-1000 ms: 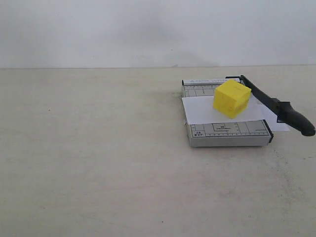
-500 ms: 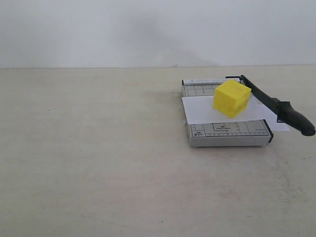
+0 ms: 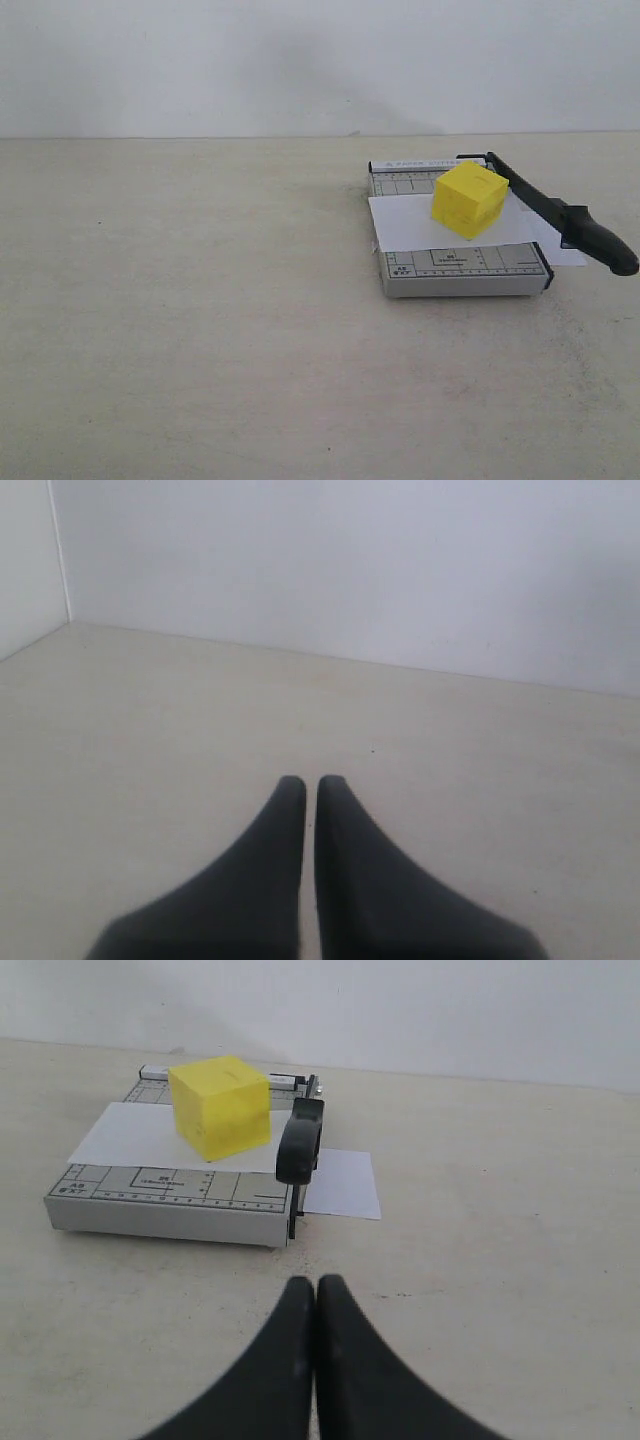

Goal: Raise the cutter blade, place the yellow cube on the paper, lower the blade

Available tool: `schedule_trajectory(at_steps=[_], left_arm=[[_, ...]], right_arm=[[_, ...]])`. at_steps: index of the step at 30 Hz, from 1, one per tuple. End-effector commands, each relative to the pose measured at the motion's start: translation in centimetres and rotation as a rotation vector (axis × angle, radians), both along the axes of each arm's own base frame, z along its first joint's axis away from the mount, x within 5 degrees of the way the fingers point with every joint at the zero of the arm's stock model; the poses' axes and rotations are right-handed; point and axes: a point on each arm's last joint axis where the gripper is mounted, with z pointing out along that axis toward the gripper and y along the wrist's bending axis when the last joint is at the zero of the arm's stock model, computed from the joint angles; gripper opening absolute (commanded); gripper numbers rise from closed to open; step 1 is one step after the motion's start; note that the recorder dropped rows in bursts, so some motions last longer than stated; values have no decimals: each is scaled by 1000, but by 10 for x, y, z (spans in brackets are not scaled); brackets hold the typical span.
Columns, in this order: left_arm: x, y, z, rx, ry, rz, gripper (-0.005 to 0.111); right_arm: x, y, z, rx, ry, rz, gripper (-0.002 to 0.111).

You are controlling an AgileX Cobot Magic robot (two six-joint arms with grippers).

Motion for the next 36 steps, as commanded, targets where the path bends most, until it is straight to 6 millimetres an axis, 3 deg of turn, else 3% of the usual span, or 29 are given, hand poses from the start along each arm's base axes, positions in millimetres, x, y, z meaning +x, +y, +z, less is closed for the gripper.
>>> schedule_trajectory(at_steps=[1,10,19,36], left_arm=[[0,0,-1,9,-2,-2,5],[0,-1,-3,23,20,-35,5],[-3,-19,-13,-64,140,-324,5],[-3,-19,-13,-47,133,-334,5]], right_arm=[[0,0,1,7,-9,-3,0],[0,0,1,7,-9,-3,0],[0,0,1,7,-9,-3,0],[0,0,1,7,-9,-3,0]])
